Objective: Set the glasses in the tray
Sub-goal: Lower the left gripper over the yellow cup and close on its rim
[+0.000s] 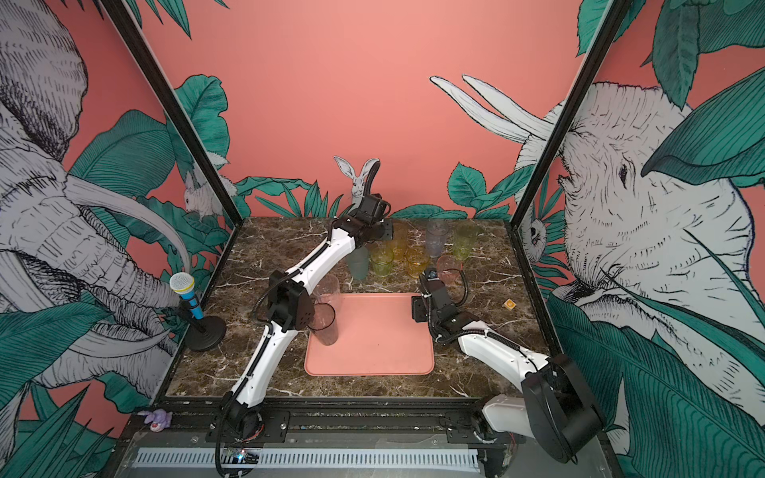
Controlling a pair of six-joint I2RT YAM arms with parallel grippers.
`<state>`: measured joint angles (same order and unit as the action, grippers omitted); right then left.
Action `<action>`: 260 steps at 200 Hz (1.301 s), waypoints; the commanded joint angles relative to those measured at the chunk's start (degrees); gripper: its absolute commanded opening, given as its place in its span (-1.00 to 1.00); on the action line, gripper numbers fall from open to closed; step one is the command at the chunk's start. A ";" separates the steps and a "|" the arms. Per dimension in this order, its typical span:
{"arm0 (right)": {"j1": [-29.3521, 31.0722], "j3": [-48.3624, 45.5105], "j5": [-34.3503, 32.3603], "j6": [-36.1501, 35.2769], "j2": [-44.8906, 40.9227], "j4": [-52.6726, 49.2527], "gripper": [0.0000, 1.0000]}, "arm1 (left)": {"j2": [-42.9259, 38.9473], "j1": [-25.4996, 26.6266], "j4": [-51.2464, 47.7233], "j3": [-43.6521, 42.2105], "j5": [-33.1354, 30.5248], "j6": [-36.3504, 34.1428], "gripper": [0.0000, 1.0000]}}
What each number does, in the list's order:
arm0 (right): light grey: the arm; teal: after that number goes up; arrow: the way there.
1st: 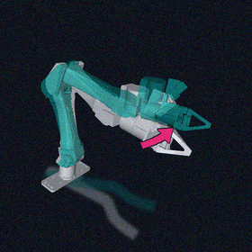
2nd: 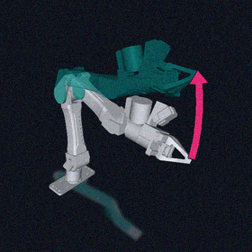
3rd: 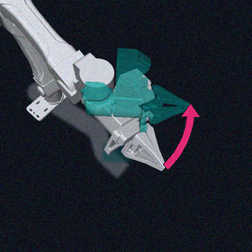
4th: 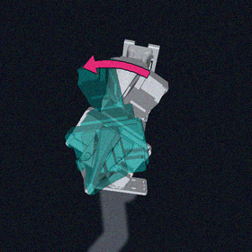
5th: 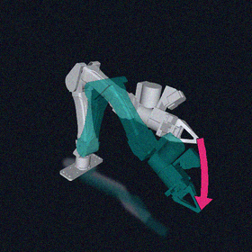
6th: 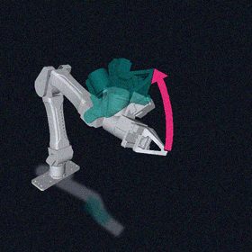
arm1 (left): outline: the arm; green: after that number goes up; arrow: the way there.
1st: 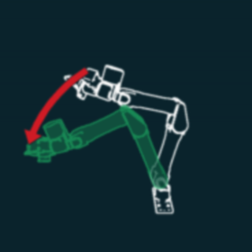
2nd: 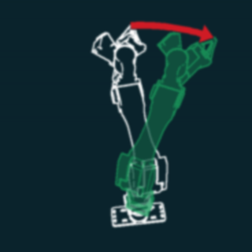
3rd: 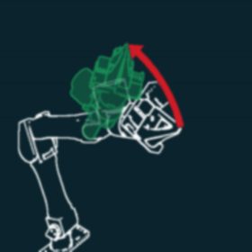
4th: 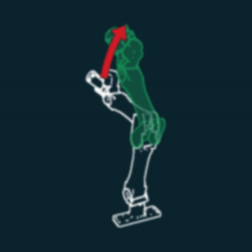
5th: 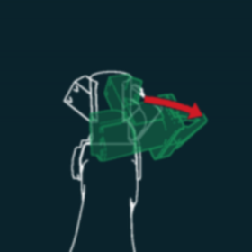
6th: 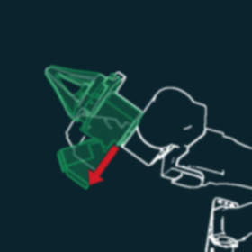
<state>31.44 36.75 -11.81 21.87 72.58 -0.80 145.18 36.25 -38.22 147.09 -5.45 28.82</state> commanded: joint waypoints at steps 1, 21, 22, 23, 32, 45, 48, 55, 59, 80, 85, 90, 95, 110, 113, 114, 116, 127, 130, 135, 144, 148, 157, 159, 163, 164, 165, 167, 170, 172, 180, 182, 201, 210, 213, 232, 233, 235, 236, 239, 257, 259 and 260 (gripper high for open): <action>-0.17 1.67 -0.51 0.10 -0.33 0.42 0.31 | -0.56 -0.58 0.22 2.12 0.56 1.56 -0.10; -0.20 1.65 -0.32 0.15 -0.25 0.54 0.31 | 0.07 -0.57 0.14 2.74 0.89 1.77 -0.12; -0.22 1.66 -0.32 0.17 -0.25 0.54 0.31 | 0.09 -0.57 0.11 2.76 0.89 1.72 -0.12; -0.23 1.66 -0.32 0.18 -0.24 0.49 0.31 | 0.09 -0.57 0.09 2.85 0.93 1.79 -0.12; -0.19 1.79 -0.43 0.11 -0.24 0.38 0.31 | 0.27 -0.65 0.13 3.00 1.10 1.82 -0.12; -0.21 1.68 -0.53 0.10 -0.37 0.36 0.31 | 0.48 -0.64 0.08 3.03 1.36 1.61 -0.13; -0.19 1.69 -0.51 0.10 -0.41 0.36 0.31 | 0.59 -0.65 0.14 3.10 1.47 1.59 -0.13; -0.20 1.66 -0.50 0.10 -0.44 0.36 0.31 | 0.71 -0.65 0.16 3.16 1.54 1.43 -0.14; -0.24 1.66 -0.49 0.10 -0.45 0.36 0.31 | 0.74 -0.65 0.23 3.22 1.52 1.29 -0.15; -0.24 1.51 -0.55 0.12 -0.70 0.55 0.31 | 0.84 -0.65 0.38 3.21 1.72 1.24 -0.19; -0.17 1.49 -0.50 0.11 -0.81 0.62 0.31 | 0.91 -0.65 0.55 3.21 2.07 1.31 -0.20; -0.18 1.40 -0.52 0.10 -0.99 0.69 0.31 | 1.02 -0.69 0.75 3.21 2.43 1.40 -0.21; -0.17 1.35 -0.49 0.10 -1.04 0.79 0.31 | 1.05 -0.66 0.93 3.21 2.76 1.54 -0.22; -0.20 1.13 -0.56 0.10 -1.30 0.81 0.31 | 1.41 -0.66 1.13 3.32 3.04 1.77 -0.25; -0.23 1.13 -0.51 0.10 -1.41 0.80 0.31 | 1.48 -0.65 1.13 3.36 3.13 1.86 -0.26; -0.19 1.17 -0.54 0.10 -1.40 0.80 0.31 | 1.49 -0.65 1.13 3.37 3.10 1.86 -0.26; -0.18 1.14 -0.57 0.10 -1.43 0.80 0.31 | 1.57 -0.65 1.13 3.38 3.04 1.90 -0.26; -0.16 1.13 -0.55 0.10 -1.52 0.73 0.31 | 1.69 -0.65 1.04 3.38 2.92 2.02 -0.28; -0.22 1.13 -0.55 0.10 -1.54 0.73 0.31 | 1.73 -0.65 1.04 3.38 2.98 2.05 -0.28; -0.24 1.15 -0.50 0.11 -1.53 0.79 0.31 | 1.80 -0.65 1.08 3.43 3.04 2.11 -0.29; -0.18 1.13 -0.56 0.10 -1.49 0.76 0.31 | 1.93 -0.66 1.08 3.38 2.99 2.42 -0.32; -0.16 1.13 -0.52 0.10 -1.55 0.77 0.31 | 1.88 -0.65 1.06 3.38 2.99 2.47 -0.32; -0.22 1.13 -0.43 0.10 -1.48 0.79 0.31 | 2.01 -0.65 1.05 3.38 2.93 2.64 -0.35; -0.21 1.15 -0.34 0.10 -1.41 0.75 0.31 | 1.96 -0.65 1.08 3.38 2.91 2.62 -0.35; -0.21 1.21 -0.34 0.16 -1.42 0.79 0.31 | 2.06 -0.69 1.11 3.38 2.86 2.57 -0.36; -0.22 1.21 -0.33 0.18 -1.40 0.80 0.31 | 2.09 -0.67 1.12 3.38 2.84 2.61 -0.36; -0.19 1.22 -0.28 0.14 -1.39 0.75 0.31 | 2.06 -0.66 1.08 3.38 2.83 2.58 -0.37; -0.23 1.22 -0.31 0.18 -1.41 0.76 0.31 | 2.06 -0.66 1.09 3.38 2.84 2.57 -0.37; -0.19 1.26 -0.28 0.19 -1.37 0.78 0.31 | 2.10 -0.65 1.06 3.38 2.68 2.49 -0.38; -0.21 1.23 -0.31 0.15 -1.38 0.79 0.31 | 2.12 -0.65 0.98 3.38 2.61 2.48 -0.38; -0.24 1.24 -0.20 0.19 -1.31 0.80 0.31 | 2.25 -0.65 0.74 3.38 2.21 2.47 -0.39; -0.20 1.22 -0.18 0.19 -1.32 0.80 0.31 | 2.24 -0.65 0.63 3.43 2.09 2.47 -0.39; -0.17 1.22 0.03 0.28 -1.30 0.75 0.31 | 2.46 -0.65 -0.31 3.47 1.33 2.23 -0.44; -0.19 1.22 0.05 0.28 -1.26 0.79 0.31 | 2.45 -0.65 -0.47 3.46 1.16 2.12 -0.47; -0.20 1.22 0.11 0.28 -1.25 0.84 0.31 | 2.45 -0.68 -0.53 3.47 1.17 2.12 -0.48; -0.16 1.22 0.21 0.28 -1.22 0.80 0.31 | 2.51 -0.68 -0.46 3.44 1.11 2.03 -0.54; -0.20 1.22 0.21 0.28 -1.21 0.80 0.31 | 2.53 -0.67 -0.41 3.45 1.08 2.03 -0.54; -0.23 1.22 0.15 0.28 -1.28 0.82 0.31 | 2.55 -0.63 -0.44 3.47 1.06 2.03 -0.54; -0.24 1.22 0.18 0.28 -1.24 0.81 0.31 | 2.60 -0.64 -0.45 3.51 1.06 2.03 -0.54; -0.18 1.22 0.21 0.28 -1.21 0.80 0.31 | 2.59 -0.65 -0.40 3.55 1.06 2.03 -0.56; -0.16 1.23 0.23 0.28 -1.21 0.82 0.31 | 2.62 -0.73 -0.45 3.59 0.98 1.94 -0.65; -0.15 1.24 0.28 0.28 -1.21 0.80 0.31 | 2.60 -0.78 -0.45 3.59 0.95 1.94 -0.66; -0.20 1.23 0.29 0.28 -1.25 0.80 0.31 | 2.58 -0.81 -0.45 3.66 0.92 1.94 -0.66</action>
<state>31.44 36.77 -11.53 21.87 72.25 -0.91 147.48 35.83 -37.82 148.90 -3.84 30.57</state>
